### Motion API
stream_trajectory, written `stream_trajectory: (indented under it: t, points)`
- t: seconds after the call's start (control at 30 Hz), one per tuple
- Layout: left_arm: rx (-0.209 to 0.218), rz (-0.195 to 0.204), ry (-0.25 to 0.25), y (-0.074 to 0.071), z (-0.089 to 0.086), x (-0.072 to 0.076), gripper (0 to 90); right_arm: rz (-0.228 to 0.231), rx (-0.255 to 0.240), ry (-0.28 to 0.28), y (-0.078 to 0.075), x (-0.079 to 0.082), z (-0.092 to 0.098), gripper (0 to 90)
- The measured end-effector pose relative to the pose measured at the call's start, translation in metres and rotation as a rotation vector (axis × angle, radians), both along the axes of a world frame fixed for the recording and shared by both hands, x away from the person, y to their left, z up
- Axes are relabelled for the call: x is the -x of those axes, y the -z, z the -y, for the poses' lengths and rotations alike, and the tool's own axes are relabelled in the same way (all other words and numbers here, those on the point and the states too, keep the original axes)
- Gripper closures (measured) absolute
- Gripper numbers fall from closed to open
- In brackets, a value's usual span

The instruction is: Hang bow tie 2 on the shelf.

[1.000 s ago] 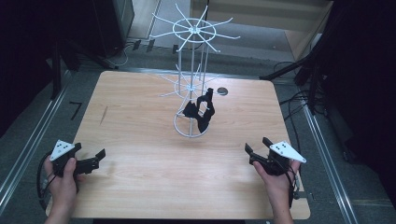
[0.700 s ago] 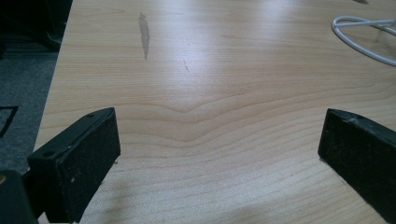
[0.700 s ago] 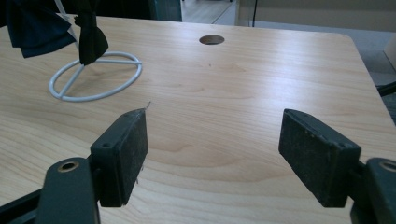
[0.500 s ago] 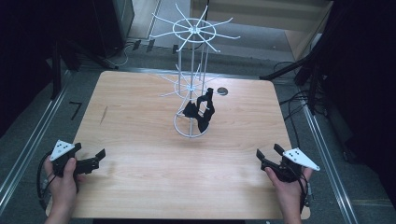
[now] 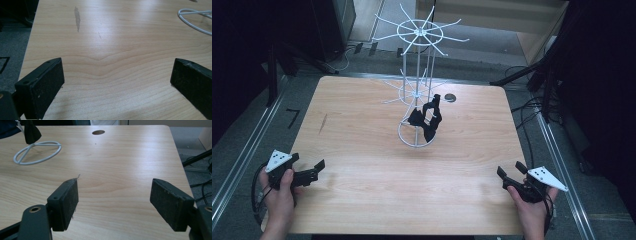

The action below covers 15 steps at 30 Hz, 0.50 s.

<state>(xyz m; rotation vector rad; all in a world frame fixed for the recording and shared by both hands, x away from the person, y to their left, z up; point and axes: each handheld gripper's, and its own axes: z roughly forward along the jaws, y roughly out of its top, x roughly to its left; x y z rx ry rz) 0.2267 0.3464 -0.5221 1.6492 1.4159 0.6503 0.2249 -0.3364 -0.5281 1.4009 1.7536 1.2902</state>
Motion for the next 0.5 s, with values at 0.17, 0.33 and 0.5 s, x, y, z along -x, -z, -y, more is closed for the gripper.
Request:
stream_trajectory:
  t: [0.17,0.33,0.5]
  points:
    - [0.000,-0.001,0.000,0.000,0.000,0.000,0.0,-0.001,-0.015,0.011,0.004,0.007,0.011,22.3]
    - [0.004,0.000,0.000,0.000,0.000,0.000,0.0,-0.011,-0.015,0.016,0.008,0.015,0.020,19.0]
    - [0.003,-0.003,0.002,0.000,0.000,0.000,0.0,-0.027,-0.027,0.019,0.014,0.024,0.034,10.8]
